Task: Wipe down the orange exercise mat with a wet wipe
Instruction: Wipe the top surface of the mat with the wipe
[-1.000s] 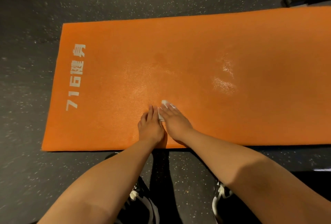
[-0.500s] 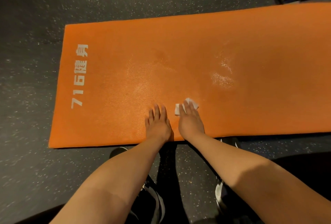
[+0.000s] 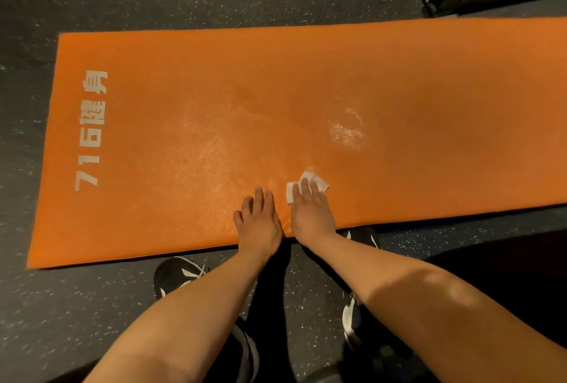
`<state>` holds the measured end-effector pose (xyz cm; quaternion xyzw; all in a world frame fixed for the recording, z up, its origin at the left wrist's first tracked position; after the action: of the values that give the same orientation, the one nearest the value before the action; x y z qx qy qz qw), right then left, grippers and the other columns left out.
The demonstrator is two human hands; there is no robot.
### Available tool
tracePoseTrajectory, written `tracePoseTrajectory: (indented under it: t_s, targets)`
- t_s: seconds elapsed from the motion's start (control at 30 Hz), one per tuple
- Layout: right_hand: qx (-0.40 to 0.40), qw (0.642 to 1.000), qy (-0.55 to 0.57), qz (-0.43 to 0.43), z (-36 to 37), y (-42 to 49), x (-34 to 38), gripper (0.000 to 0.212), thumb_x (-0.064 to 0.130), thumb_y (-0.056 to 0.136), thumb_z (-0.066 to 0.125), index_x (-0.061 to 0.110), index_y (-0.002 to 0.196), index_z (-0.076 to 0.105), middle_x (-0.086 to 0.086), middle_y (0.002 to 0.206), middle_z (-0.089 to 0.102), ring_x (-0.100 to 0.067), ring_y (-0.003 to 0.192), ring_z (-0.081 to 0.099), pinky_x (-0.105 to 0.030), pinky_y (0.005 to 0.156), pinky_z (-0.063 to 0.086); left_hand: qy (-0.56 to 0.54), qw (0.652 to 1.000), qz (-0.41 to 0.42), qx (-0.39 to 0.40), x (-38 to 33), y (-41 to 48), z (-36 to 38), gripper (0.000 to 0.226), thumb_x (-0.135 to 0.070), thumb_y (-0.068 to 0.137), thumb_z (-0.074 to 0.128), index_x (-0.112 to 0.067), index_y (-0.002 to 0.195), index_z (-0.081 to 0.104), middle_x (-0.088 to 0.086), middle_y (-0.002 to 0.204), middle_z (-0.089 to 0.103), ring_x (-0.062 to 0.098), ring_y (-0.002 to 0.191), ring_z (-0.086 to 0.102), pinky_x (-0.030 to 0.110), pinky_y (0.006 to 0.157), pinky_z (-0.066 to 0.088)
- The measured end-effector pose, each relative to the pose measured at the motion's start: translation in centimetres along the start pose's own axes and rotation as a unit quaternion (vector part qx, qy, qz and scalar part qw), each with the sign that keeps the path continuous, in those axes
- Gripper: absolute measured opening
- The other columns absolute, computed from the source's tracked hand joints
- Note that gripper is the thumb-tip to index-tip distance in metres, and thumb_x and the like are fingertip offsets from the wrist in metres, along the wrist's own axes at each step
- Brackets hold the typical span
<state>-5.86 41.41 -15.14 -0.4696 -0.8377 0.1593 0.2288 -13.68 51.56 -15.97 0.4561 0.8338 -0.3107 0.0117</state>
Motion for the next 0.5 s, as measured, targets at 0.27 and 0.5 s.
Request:
tracePoseTrajectory:
  t_s: [0.27, 0.5]
  targets:
    - [-0.032, 0.999, -0.005, -0.005, -1.2, -1.1, -1.8, 0.061, 0.022, 0.108, 0.034, 0.015, 0.162, 0.009, -0.013, 0.168, -0.013, -0.029, 0.155, -0.014, -0.043, 0.127, 0.001, 0.008, 1.0, 0.001, 0.023, -0.5, -0.2, 0.2, 0.055, -0.041, 0.107, 0.021, -0.031, 0.16, 0.008, -0.005, 0.169, -0.004, 0.032, 0.151, 0.004, 0.055, 0.119, 0.012]
    - [-0.004, 0.989, 0.034, -0.146, 1.2, -3.8, 2.2, 0.057, 0.016, 0.107, 0.038, 0.01, 0.161, 0.018, -0.015, 0.168, 0.01, -0.028, 0.156, 0.001, -0.04, 0.127, 0.0, -0.009, 1.0, 0.005, 0.028, -0.4, -0.4, 0.3, 0.057, -0.04, 0.106, 0.024, -0.034, 0.16, 0.007, -0.007, 0.168, -0.008, 0.03, 0.152, 0.002, 0.055, 0.119, 0.01]
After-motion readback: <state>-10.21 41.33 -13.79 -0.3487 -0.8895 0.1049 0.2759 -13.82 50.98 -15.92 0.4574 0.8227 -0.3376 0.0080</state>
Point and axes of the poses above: each hand's wrist, its own y-axis towards the middle knuckle, its own z-axis out of the palm, x = y × z, the point moved 8 cm from there along y, towards the middle knuckle
